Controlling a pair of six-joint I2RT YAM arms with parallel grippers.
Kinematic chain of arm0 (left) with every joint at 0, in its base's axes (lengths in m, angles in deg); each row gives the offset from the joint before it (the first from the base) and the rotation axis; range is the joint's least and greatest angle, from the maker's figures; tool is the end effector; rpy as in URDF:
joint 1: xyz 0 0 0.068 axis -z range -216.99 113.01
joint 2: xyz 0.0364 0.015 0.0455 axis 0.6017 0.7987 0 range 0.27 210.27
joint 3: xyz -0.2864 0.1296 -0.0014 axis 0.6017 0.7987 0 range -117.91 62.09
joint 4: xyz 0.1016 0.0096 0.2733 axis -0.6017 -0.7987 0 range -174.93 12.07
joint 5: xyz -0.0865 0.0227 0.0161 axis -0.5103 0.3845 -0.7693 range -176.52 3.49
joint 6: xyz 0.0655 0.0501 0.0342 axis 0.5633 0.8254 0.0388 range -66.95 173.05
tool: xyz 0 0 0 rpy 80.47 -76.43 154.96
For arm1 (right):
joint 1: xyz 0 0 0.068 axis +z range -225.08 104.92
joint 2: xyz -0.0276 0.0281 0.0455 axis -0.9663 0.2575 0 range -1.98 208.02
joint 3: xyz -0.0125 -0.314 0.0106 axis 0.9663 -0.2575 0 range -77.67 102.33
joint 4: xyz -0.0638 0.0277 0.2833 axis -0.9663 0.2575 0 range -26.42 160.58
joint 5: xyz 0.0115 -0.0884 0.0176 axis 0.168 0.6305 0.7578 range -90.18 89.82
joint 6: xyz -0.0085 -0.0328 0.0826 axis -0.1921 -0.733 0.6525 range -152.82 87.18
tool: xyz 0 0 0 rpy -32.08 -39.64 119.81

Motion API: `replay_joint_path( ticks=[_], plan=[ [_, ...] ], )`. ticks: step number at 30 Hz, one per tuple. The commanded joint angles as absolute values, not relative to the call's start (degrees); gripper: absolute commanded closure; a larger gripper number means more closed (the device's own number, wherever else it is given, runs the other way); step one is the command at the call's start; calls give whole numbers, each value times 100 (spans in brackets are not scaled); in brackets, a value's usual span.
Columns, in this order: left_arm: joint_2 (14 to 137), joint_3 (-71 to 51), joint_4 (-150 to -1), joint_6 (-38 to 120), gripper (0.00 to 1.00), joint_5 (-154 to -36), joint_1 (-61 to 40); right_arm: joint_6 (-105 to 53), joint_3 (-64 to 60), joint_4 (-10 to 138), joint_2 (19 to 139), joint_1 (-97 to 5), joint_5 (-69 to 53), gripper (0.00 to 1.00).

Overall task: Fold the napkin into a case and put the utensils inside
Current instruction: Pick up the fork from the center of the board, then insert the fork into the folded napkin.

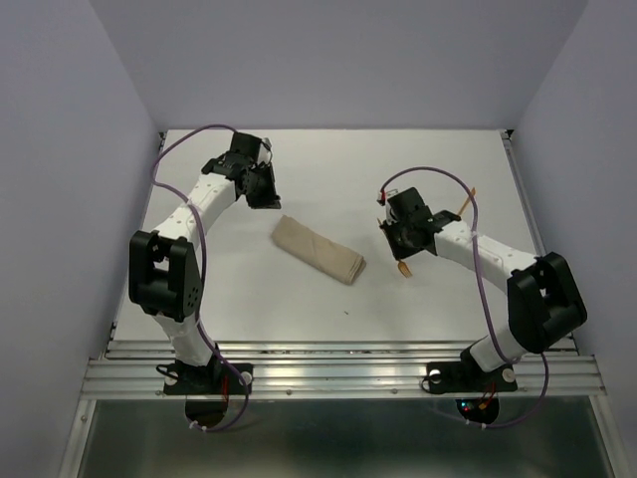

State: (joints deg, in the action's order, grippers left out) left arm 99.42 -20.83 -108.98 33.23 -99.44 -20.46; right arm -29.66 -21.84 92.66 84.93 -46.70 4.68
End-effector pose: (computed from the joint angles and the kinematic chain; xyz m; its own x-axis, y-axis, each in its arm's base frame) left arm 0.4306 -0.1464 0.2852 -0.8059 -0.1055 -0.5825 0.1590 0.9093 -0.3847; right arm 0.3094 0.1595 0.1953 -0.7861 -0.3623 -0.5009 -0.3938 0.9180 -0.0459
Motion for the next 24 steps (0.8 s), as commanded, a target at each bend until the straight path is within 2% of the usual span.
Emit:
replay_joint_path(
  ticks=[1,9,24],
  plan=[
    [10020,-1957,-10826,3327,98,-10128,-2100,-3667,-1501,9469,8590,-4301,430,99],
    [10467,-1746,-10545,3213,98,-10233,-2143,-4467,-438,10216,9564,-3300,676,99],
    [11329,-2027,-10412,3064,99,-10277,-2249,-5004,670,10972,10743,-2885,782,99]
  ],
)
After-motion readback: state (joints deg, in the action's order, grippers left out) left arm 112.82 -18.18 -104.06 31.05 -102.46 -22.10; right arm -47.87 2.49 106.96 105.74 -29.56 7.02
